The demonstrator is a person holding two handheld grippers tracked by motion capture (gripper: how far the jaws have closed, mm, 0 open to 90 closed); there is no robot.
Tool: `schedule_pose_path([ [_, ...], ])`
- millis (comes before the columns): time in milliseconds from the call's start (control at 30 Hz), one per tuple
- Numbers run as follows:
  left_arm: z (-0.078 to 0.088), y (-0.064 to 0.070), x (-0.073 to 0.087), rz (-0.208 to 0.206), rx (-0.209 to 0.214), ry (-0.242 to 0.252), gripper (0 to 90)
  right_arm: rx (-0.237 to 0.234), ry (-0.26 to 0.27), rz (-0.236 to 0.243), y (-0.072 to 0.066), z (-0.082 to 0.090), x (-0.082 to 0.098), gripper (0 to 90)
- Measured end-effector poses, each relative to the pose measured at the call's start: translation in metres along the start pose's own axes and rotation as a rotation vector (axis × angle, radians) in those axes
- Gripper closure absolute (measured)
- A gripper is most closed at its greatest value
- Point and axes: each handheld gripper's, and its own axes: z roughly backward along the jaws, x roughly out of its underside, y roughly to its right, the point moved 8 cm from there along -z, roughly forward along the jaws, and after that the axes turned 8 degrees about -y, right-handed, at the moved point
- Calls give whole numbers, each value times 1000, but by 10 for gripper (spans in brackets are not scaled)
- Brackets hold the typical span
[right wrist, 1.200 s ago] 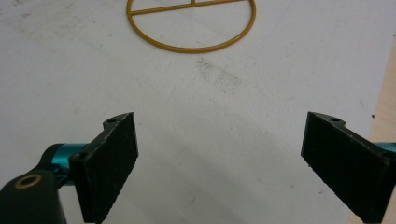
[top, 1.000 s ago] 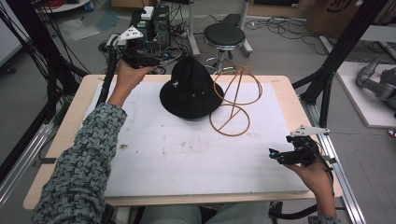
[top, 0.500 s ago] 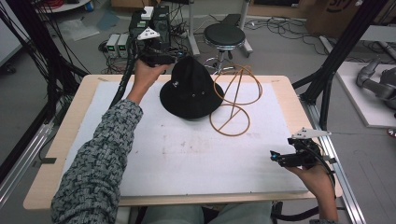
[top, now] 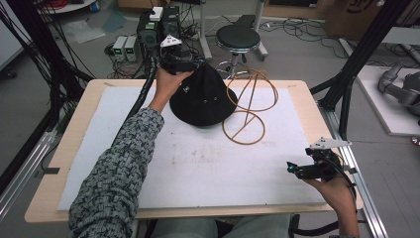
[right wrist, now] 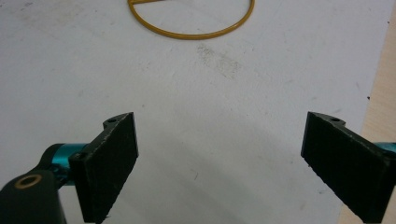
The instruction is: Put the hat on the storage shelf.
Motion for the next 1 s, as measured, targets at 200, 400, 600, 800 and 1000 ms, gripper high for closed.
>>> schedule_pose_path([
  [200,-12,0,8,31,0,-8,225,-2,-7,3,-1,-1,1,106],
  [400,-22,-1,17,46,-3,-24,235,-3,-6,7,-1,0,1,106],
  [600,-28,1,21,37,-7,-31,246,-3,-7,10,-1,-1,1,106],
  [800,-36,3,28,33,-17,-53,256,-5,-11,6,-2,-1,2,106],
  [1000,-40,5,32,28,-13,-64,306,-7,-15,7,-2,-2,2,106],
])
